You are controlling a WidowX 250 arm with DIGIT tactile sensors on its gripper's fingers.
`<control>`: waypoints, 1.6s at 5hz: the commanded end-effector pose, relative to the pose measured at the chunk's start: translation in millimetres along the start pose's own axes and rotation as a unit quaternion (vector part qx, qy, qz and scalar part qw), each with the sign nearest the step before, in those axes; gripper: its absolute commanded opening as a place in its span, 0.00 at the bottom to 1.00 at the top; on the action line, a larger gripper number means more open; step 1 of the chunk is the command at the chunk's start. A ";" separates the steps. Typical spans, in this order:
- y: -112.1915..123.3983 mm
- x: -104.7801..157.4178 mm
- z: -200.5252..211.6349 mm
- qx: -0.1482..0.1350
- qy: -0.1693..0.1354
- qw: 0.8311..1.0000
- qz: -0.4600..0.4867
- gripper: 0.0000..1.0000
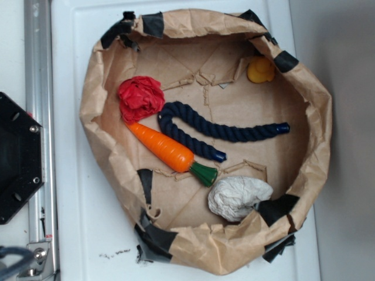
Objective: Grab the white paper.
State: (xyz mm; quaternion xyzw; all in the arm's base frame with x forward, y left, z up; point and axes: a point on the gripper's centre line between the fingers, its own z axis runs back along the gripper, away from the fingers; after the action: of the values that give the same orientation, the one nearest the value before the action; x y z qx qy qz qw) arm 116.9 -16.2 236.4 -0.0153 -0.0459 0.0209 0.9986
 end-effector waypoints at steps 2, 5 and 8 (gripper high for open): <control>14.6 42.4 -39.2 -0.016 -0.041 0.999 -0.004 1.00; -10.7 134.3 -97.7 -0.067 -0.115 0.988 -0.079 1.00; -64.9 160.9 -166.5 -0.108 -0.119 0.971 -0.176 1.00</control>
State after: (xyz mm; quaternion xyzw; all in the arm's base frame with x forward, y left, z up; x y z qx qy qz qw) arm 287.6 -64.3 67.1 -0.1102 -0.1400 -0.1376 0.9743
